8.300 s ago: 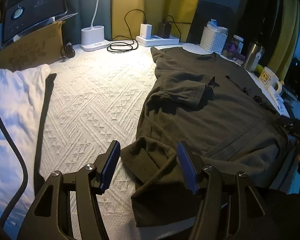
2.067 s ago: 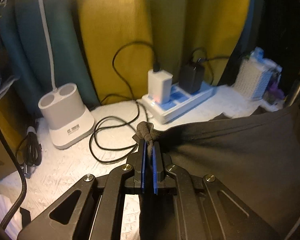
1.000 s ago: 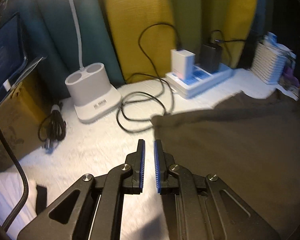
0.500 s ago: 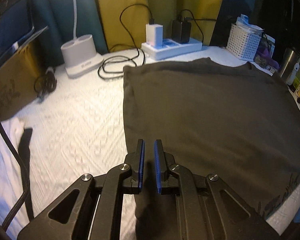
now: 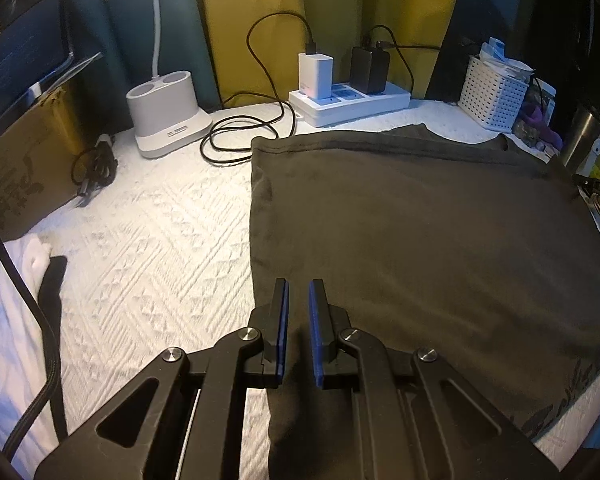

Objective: Fold small clothes

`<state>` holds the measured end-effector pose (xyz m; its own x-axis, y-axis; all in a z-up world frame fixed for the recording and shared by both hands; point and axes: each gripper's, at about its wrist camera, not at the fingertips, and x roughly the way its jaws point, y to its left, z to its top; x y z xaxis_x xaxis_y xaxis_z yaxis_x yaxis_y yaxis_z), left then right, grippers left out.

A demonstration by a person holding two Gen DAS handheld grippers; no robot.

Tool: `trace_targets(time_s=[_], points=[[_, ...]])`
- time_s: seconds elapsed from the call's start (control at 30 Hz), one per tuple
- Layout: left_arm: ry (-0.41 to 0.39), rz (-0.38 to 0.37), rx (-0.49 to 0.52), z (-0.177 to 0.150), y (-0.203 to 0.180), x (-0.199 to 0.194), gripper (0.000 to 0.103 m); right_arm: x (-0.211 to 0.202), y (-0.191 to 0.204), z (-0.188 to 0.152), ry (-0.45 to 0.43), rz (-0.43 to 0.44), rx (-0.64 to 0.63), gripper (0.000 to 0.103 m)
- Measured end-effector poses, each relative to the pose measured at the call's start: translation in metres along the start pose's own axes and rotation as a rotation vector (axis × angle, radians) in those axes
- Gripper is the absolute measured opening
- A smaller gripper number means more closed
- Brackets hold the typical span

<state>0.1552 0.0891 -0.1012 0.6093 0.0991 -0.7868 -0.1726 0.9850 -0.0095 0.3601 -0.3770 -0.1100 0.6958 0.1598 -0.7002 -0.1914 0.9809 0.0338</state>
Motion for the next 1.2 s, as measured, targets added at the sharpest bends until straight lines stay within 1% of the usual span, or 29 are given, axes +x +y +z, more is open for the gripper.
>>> trace_targets(time_s=[0.1,0.2,0.37,0.63,0.73,0.87,0.97,1.03,1.07,1.13,1.17,1.2], points=[[0.001,-0.006,0.008,0.006,-0.002,0.007,0.01,0.005,-0.001,0.002,0.003,-0.015,0.022,0.053],[0.0,-0.016,0.013,0.01,-0.003,0.011,0.01,0.007,-0.003,0.002,0.007,-0.013,0.043,0.053],[-0.006,-0.03,0.004,0.016,0.0,0.016,0.01,0.0,-0.003,0.001,-0.003,-0.025,0.054,0.053],[-0.002,-0.036,0.016,0.013,0.001,0.021,0.01,0.012,0.003,0.001,0.025,-0.084,0.046,0.053],[-0.007,-0.03,0.021,0.013,0.003,0.019,0.01,0.019,0.008,-0.001,0.041,-0.079,0.033,0.053],[-0.013,-0.029,0.015,0.012,0.006,0.017,0.01,0.02,0.023,-0.004,0.049,-0.057,-0.016,0.053],[-0.014,-0.031,0.014,0.01,0.006,0.016,0.01,0.02,0.034,-0.006,0.056,-0.01,-0.032,0.053],[-0.018,-0.035,0.017,0.01,0.004,0.014,0.011,0.022,0.045,-0.009,0.069,0.003,-0.067,0.053],[-0.019,-0.037,0.017,0.009,0.004,0.014,0.011,0.023,0.051,-0.011,0.075,0.004,-0.088,0.053],[-0.021,-0.039,0.017,0.009,0.003,0.012,0.017,0.023,0.058,-0.014,0.065,-0.012,-0.111,0.053],[-0.022,-0.039,0.015,0.008,0.004,0.012,0.022,0.021,0.059,-0.013,0.065,-0.011,-0.112,0.052],[-0.023,-0.039,0.012,0.008,0.004,0.012,0.025,0.019,0.058,-0.012,0.064,-0.007,-0.102,0.052]])
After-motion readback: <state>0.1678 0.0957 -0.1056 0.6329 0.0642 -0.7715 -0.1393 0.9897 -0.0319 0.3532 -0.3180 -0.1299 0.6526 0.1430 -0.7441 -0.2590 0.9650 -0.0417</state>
